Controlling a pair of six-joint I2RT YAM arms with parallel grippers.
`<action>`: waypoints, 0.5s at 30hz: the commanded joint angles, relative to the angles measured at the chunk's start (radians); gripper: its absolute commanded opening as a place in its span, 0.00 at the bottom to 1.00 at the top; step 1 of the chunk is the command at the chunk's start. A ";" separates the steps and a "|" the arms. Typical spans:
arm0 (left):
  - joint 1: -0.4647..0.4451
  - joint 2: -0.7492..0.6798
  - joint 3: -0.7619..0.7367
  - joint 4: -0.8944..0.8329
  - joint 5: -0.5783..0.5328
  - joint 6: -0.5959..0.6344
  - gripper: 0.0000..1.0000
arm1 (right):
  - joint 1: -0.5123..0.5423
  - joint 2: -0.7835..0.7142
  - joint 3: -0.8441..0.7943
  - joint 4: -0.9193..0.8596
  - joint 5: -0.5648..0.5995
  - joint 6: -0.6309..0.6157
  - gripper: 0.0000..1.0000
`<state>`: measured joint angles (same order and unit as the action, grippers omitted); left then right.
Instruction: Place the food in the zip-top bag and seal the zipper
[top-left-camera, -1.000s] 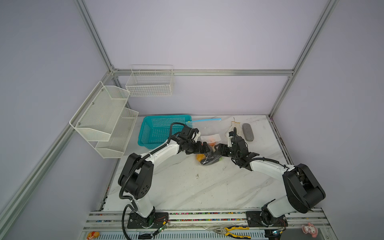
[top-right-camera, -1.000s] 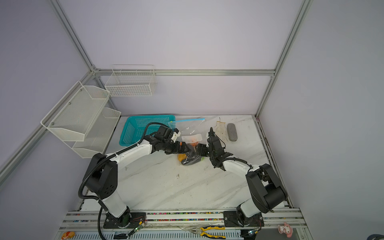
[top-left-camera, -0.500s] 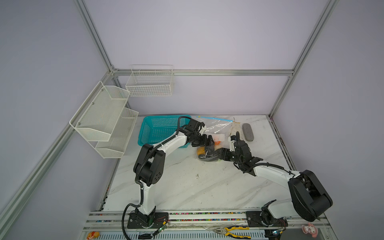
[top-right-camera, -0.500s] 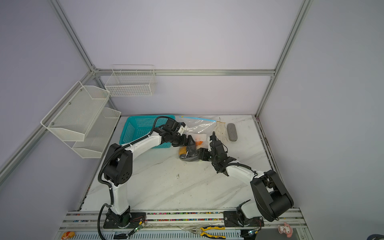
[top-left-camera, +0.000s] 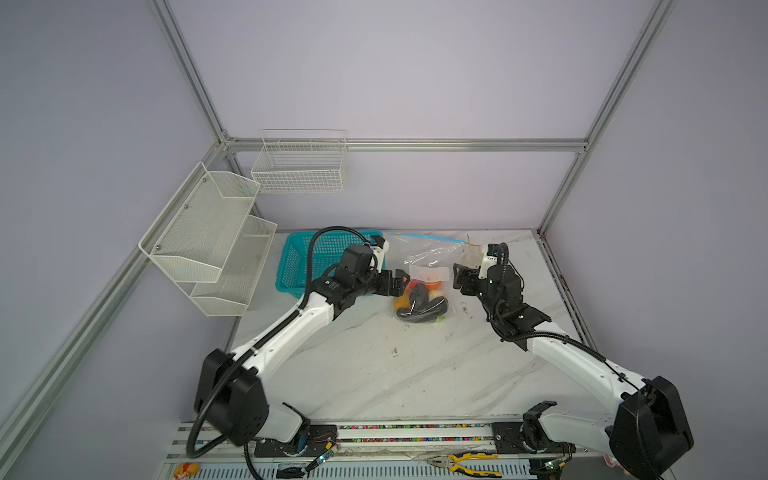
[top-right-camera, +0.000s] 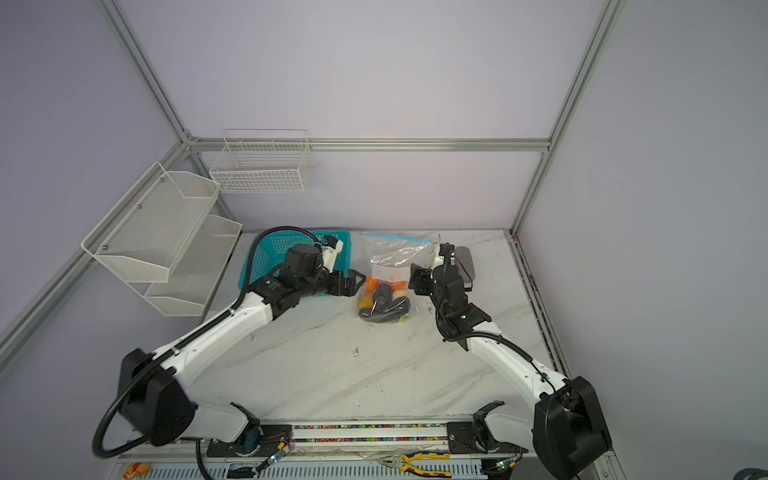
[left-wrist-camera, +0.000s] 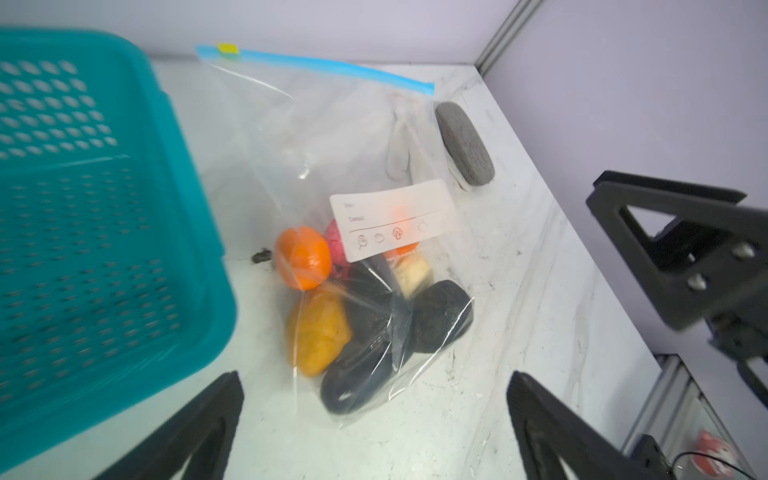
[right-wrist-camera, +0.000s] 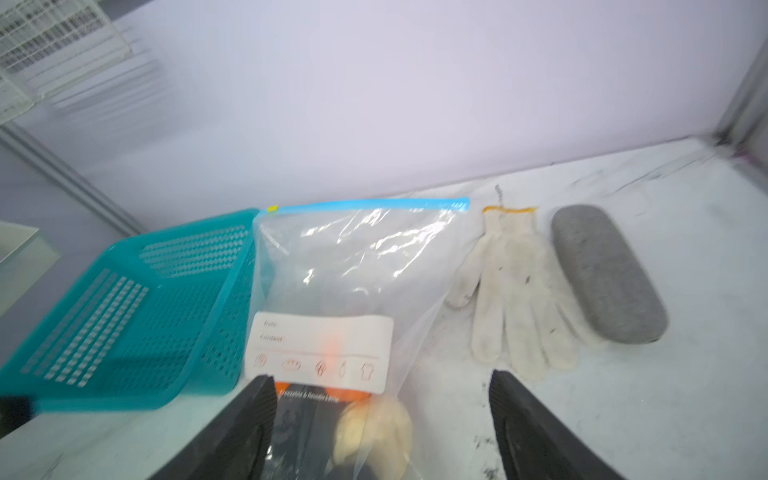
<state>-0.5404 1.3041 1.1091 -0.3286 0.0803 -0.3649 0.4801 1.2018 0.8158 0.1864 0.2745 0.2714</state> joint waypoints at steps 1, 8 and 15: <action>-0.030 -0.147 -0.234 0.128 -0.316 0.076 1.00 | -0.006 -0.026 -0.026 0.082 0.242 -0.163 0.85; 0.023 -0.405 -0.675 0.622 -0.624 0.293 1.00 | -0.047 0.023 -0.186 0.440 0.315 -0.367 0.86; 0.215 -0.264 -0.707 0.634 -0.609 0.416 1.00 | -0.111 0.166 -0.395 0.792 0.248 -0.456 0.95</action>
<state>-0.3710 0.9966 0.4625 0.1432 -0.4961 -0.0605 0.3859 1.3468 0.5076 0.7330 0.5411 -0.1013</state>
